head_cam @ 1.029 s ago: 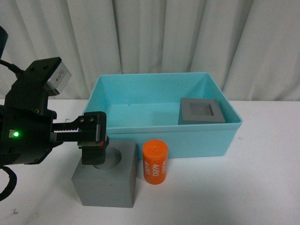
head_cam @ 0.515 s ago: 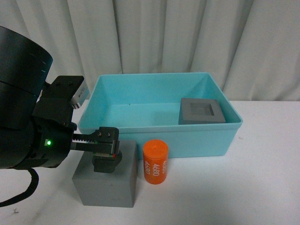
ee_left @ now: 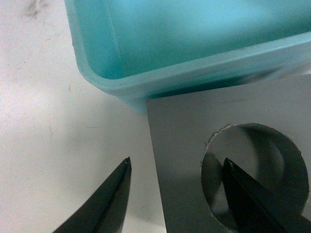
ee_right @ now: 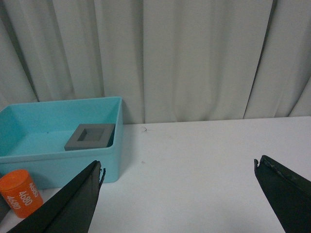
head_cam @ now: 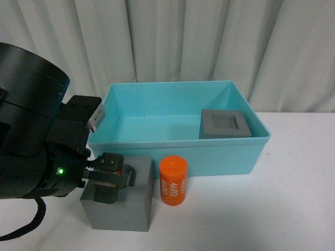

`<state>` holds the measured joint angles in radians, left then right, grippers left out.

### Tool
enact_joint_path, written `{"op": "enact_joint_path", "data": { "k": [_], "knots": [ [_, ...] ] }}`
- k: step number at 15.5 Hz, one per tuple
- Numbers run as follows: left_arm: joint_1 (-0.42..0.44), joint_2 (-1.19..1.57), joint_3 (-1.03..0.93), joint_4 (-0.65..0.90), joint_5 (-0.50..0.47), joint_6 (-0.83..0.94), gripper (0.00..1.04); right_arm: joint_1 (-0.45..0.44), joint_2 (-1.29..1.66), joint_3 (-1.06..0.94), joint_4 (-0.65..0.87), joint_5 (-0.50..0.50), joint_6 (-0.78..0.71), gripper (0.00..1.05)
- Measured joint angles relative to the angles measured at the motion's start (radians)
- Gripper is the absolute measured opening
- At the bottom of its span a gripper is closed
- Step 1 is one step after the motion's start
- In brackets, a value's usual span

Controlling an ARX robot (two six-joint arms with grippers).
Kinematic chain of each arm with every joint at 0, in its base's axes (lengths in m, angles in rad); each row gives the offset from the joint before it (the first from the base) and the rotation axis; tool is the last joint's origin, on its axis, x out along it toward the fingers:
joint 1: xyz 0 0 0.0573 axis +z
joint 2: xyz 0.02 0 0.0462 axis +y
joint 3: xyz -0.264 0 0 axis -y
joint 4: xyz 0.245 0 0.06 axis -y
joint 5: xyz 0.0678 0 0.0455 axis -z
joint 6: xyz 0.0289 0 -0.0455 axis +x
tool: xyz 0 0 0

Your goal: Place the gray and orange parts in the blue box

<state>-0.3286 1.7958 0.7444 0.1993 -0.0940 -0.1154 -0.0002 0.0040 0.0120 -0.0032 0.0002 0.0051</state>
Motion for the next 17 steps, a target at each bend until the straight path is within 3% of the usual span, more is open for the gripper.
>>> {"op": "enact_joint_path", "data": {
  "k": [1,5,8,12,13,14,15,16,17],
  "knots": [
    [0.0,0.0,0.0,0.001,0.001,0.001,0.47,0.0,0.0,0.0,0.0,0.0,0.0,0.98],
    [0.003,-0.025,-0.01,-0.016,0.013,0.011,0.22,0.0,0.0,0.0,0.0,0.0,0.0,0.98],
    [0.034,-0.108,-0.063,-0.068,0.03,0.039,0.2,0.0,0.0,0.0,0.0,0.0,0.0,0.98],
    [0.137,-0.356,-0.106,-0.209,0.087,0.111,0.2,0.0,0.0,0.0,0.0,0.0,0.0,0.98],
    [0.161,-0.455,-0.064,-0.269,0.103,0.117,0.2,0.0,0.0,0.0,0.0,0.0,0.0,0.98],
    [0.092,-0.478,0.115,-0.26,0.124,0.083,0.19,0.0,0.0,0.0,0.0,0.0,0.0,0.98],
    [-0.021,-0.274,0.327,-0.275,0.119,0.006,0.19,0.0,0.0,0.0,0.0,0.0,0.0,0.98],
    [-0.079,-0.052,0.513,-0.307,0.048,-0.038,0.19,0.0,0.0,0.0,0.0,0.0,0.0,0.98],
    [-0.079,0.077,0.628,-0.298,-0.008,-0.071,0.19,0.0,0.0,0.0,0.0,0.0,0.0,0.98]
  ]
}}
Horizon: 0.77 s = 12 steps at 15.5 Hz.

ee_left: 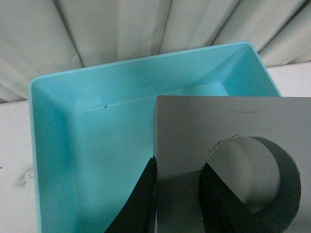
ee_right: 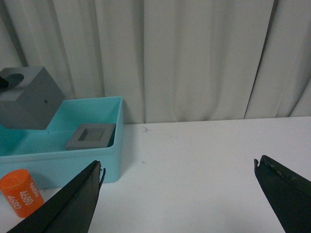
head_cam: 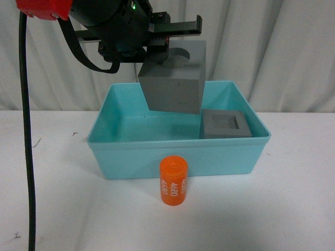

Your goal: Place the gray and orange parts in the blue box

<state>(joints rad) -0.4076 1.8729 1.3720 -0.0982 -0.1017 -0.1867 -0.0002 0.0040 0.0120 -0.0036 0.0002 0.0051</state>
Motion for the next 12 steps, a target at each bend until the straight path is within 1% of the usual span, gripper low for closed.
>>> {"op": "enact_joint_path", "data": {
  "k": [1,2,6,12],
  "knots": [
    [0.035,0.068,0.015,-0.019,-0.04,-0.019,0.19,0.0,0.0,0.0,0.0,0.0,0.0,0.98],
    [0.048,0.072,-0.004,-0.006,-0.057,-0.018,0.19,0.0,0.0,0.0,0.0,0.0,0.0,0.98],
    [0.106,0.089,-0.056,0.017,-0.092,-0.007,0.19,0.0,0.0,0.0,0.0,0.0,0.0,0.98],
    [0.112,0.102,-0.082,0.026,-0.095,-0.003,0.19,0.0,0.0,0.0,0.0,0.0,0.0,0.98]
  ]
}}
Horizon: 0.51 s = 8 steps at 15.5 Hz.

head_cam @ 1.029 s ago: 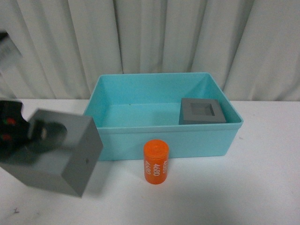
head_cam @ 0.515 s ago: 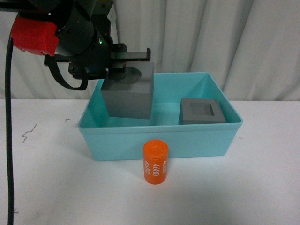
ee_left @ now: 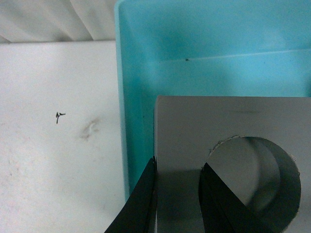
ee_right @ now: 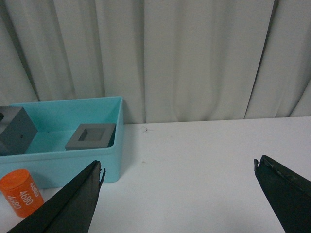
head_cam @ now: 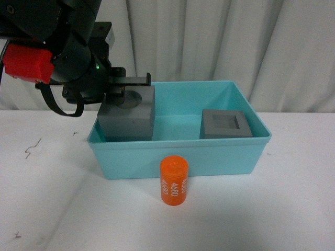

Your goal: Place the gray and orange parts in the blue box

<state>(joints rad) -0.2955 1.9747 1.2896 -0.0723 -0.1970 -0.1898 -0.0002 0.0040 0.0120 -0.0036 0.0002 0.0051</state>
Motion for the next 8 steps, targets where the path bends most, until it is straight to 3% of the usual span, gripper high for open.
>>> {"op": "enact_joint_path", "data": {
  "k": [3,8],
  "knots": [
    [-0.002,0.024,-0.002,-0.009,-0.002,0.012,0.19,0.0,0.0,0.0,0.0,0.0,0.0,0.98],
    [0.008,0.021,-0.005,0.006,0.002,0.014,0.6,0.0,0.0,0.0,0.0,0.0,0.0,0.98]
  ]
}}
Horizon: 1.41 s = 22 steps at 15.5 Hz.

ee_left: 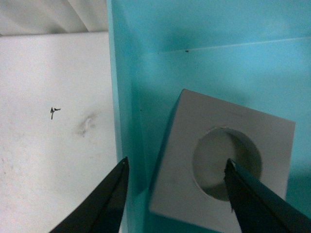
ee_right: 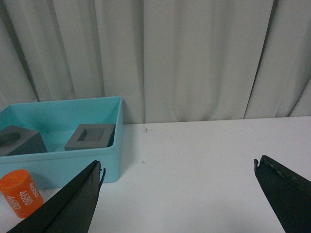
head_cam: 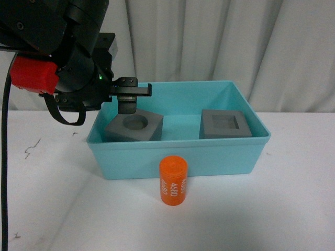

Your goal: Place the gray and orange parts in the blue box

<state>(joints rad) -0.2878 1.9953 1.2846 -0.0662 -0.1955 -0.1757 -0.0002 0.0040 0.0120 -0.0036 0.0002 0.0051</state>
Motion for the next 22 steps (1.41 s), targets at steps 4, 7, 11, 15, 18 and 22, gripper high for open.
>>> {"op": "enact_joint_path", "data": {
  "k": [4,7,11,15,18,22],
  "knots": [
    [0.017,-0.2,-0.121,0.179,0.023,0.026,0.99,0.0,0.0,0.0,0.0,0.0,0.0,0.98],
    [0.043,-0.489,-0.466,0.677,-0.021,0.108,0.8,0.0,0.0,0.0,0.0,0.0,0.0,0.98],
    [0.203,-0.935,-1.081,0.915,0.114,0.161,0.02,0.0,0.0,0.0,0.0,0.0,0.0,0.98],
    [0.211,-0.972,-1.106,0.9,0.121,0.161,0.02,0.0,0.0,0.0,0.0,0.0,0.0,0.98],
    [0.242,-1.011,-1.129,0.883,0.162,0.161,0.02,0.0,0.0,0.0,0.0,0.0,0.0,0.98],
    [0.292,-1.109,-1.176,0.833,0.186,0.161,0.02,0.0,0.0,0.0,0.0,0.0,0.0,0.98]
  ]
}}
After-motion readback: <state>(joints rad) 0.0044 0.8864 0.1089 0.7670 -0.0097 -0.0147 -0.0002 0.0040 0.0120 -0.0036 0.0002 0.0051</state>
